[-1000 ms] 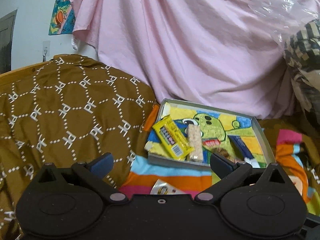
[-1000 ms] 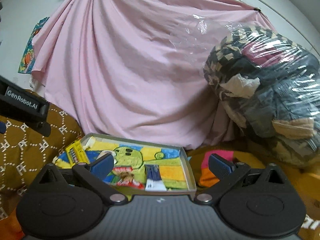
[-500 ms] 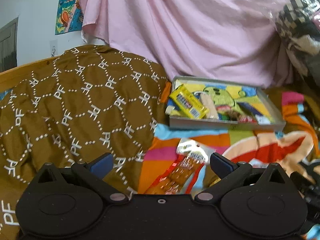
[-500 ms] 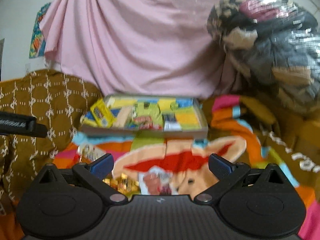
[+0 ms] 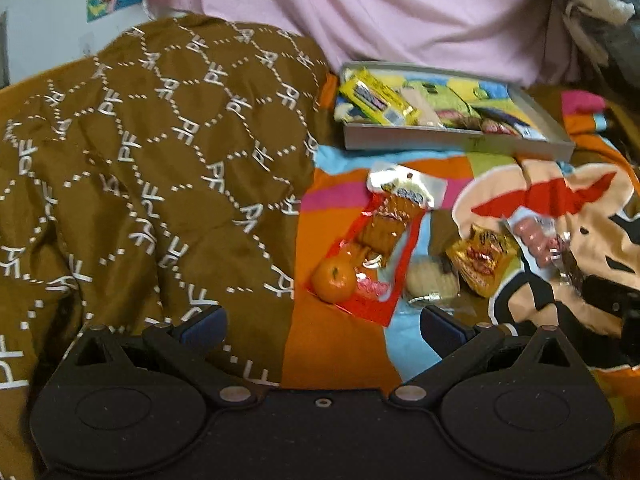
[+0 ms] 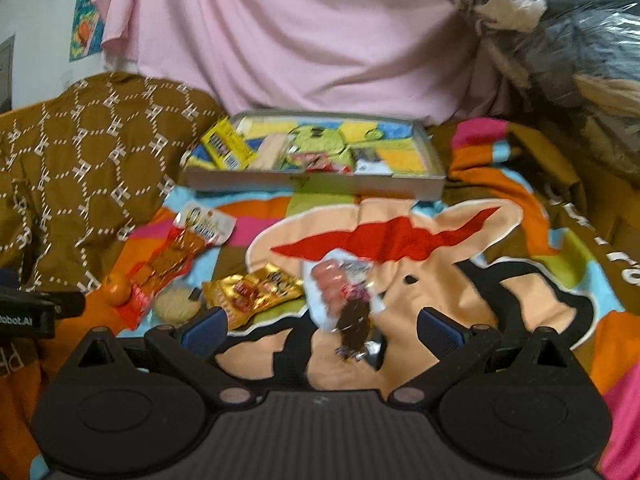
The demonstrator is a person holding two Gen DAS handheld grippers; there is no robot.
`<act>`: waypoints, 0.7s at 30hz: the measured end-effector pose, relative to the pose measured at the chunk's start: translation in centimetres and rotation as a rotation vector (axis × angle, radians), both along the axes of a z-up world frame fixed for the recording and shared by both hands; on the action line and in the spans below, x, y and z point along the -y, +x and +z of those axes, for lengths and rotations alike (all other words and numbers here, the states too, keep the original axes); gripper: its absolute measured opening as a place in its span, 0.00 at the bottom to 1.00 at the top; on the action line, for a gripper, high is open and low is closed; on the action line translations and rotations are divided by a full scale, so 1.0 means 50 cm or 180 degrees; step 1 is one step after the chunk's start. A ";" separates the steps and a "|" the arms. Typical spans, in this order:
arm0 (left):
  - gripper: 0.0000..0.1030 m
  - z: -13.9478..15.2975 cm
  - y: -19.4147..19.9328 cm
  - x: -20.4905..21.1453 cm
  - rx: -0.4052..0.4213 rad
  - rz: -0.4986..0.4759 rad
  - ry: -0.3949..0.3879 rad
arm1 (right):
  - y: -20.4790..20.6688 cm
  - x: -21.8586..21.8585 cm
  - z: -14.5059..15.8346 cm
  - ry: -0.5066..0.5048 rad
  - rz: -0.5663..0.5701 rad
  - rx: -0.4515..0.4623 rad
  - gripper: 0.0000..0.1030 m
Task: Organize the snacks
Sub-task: 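Move both tools back toward the sausage pack and remaining snacks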
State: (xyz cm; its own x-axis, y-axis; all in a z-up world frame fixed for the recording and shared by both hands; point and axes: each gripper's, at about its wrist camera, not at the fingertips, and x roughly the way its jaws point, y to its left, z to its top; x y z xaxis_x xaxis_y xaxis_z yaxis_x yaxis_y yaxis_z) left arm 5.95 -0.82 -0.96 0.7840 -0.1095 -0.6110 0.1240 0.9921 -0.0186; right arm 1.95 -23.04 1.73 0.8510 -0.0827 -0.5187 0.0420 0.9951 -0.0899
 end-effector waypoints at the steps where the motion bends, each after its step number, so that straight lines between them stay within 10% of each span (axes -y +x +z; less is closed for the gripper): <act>1: 0.99 -0.001 0.003 0.001 -0.0003 -0.0031 0.0015 | 0.003 -0.002 -0.003 -0.0006 0.0018 -0.0026 1.00; 9: 0.99 -0.009 0.044 0.020 -0.0038 -0.0382 0.0246 | 0.028 -0.009 -0.021 0.0027 0.0083 -0.0177 1.00; 21: 0.99 -0.027 0.081 0.009 -0.0088 -0.0353 -0.0041 | 0.062 -0.014 -0.036 0.0098 0.0158 -0.0295 1.00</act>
